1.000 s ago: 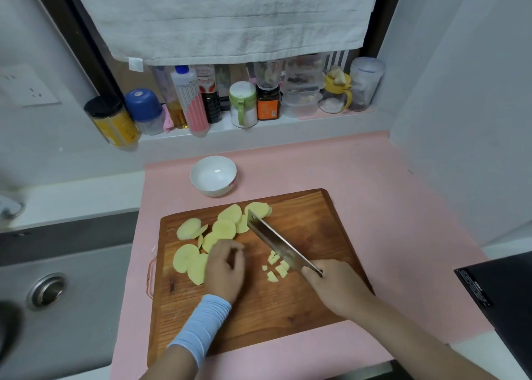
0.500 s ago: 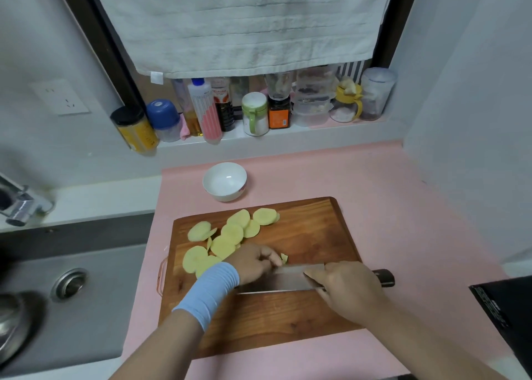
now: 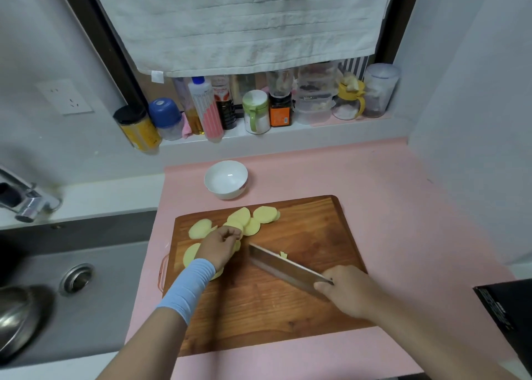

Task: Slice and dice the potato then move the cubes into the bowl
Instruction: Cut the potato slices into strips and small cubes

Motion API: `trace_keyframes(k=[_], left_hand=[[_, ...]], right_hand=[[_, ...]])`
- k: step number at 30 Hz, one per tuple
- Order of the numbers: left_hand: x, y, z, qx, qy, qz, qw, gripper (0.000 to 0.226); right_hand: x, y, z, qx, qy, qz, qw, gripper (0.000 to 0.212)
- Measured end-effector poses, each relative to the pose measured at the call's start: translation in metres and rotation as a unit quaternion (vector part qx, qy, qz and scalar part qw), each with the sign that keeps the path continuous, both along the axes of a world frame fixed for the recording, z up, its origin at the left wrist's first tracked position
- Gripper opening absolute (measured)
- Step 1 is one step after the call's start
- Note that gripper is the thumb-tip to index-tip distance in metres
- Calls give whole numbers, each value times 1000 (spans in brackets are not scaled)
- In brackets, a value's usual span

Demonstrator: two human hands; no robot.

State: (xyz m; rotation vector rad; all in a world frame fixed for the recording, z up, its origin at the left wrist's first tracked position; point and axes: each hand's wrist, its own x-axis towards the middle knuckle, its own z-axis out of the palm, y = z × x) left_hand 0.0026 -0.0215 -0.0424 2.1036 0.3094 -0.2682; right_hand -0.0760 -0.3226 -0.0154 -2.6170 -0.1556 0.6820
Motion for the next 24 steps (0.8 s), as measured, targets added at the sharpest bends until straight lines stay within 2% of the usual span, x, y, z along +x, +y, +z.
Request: trace_keyframes(k=[5,8,12,15,20,24], left_hand=[[0,-14,-8,68,12,-41,997,21],[6,-26,-6,112,6,-65,992,15],[27,-41,-6,151,-49,-90,983,17],[51,-51,-7,239,-82,-138,958,32],[92,-66,-14,356,-7,-262,897,69],[108,-69,-22,391,-21,-271,879,67]], right_hand=[[22,-14,-3,-20,-40,-97,994,34],[35,-22,0,-8,-38,-120,992,37],[42,-30,6,18,-30,-134,990,42],[46,-30,9,71,-31,-171,982,46],[62,-27,13,118,-48,-211,969,45],[74,-24,7,112,-43,-209,971,38]])
